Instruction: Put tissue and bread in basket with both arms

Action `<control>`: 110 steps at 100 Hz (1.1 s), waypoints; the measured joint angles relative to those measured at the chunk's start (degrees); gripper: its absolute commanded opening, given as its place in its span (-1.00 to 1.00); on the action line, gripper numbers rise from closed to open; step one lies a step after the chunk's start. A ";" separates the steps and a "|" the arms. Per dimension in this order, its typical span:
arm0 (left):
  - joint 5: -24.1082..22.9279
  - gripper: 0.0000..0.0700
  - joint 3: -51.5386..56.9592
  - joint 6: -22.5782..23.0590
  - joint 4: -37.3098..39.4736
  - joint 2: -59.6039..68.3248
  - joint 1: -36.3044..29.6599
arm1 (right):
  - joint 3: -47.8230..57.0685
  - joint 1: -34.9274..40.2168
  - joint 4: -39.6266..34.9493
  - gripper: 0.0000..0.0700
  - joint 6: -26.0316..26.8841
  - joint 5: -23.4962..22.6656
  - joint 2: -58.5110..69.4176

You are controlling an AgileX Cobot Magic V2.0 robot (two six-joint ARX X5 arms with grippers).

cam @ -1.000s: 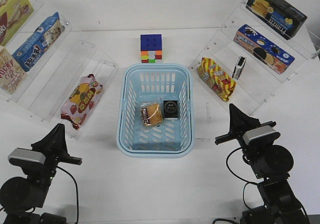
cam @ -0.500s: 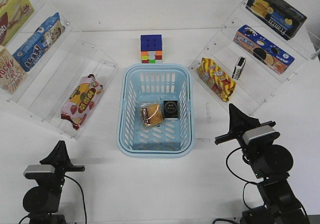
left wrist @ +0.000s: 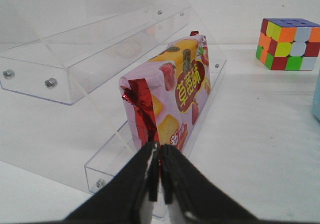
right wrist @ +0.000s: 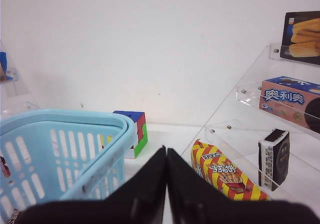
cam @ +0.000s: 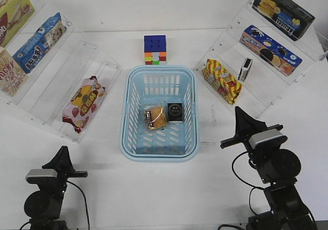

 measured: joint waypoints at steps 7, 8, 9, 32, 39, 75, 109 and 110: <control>0.00 -1.00 0.00 0.00 0.00 0.00 0.00 | 0.00 0.00 0.00 -1.00 0.00 0.00 0.00; 0.00 -1.00 0.00 0.00 0.00 0.00 0.00 | 0.00 0.00 0.00 -1.00 0.00 0.00 0.00; 0.00 -1.00 0.00 0.00 0.00 0.00 0.00 | 0.00 0.00 0.00 -1.00 0.00 0.00 0.00; 0.00 -1.00 0.00 0.00 0.00 0.00 0.00 | 0.00 0.00 0.00 -1.00 0.00 0.00 0.00; 0.00 -1.00 0.00 0.00 0.00 0.00 0.00 | 0.00 0.00 -0.02 -1.00 -0.04 0.00 0.00; 0.00 -1.00 0.00 0.00 0.00 0.00 0.00 | -11.58 -4.02 -3.48 -1.00 -10.47 3.50 -13.29; 0.00 -1.00 0.00 0.00 0.02 0.02 0.00 | -28.35 -11.34 -13.25 -1.00 -13.92 3.67 -35.06; 0.00 -1.00 0.00 0.00 0.07 0.00 0.00 | -28.37 -11.47 -13.73 -1.00 -13.90 3.69 -35.01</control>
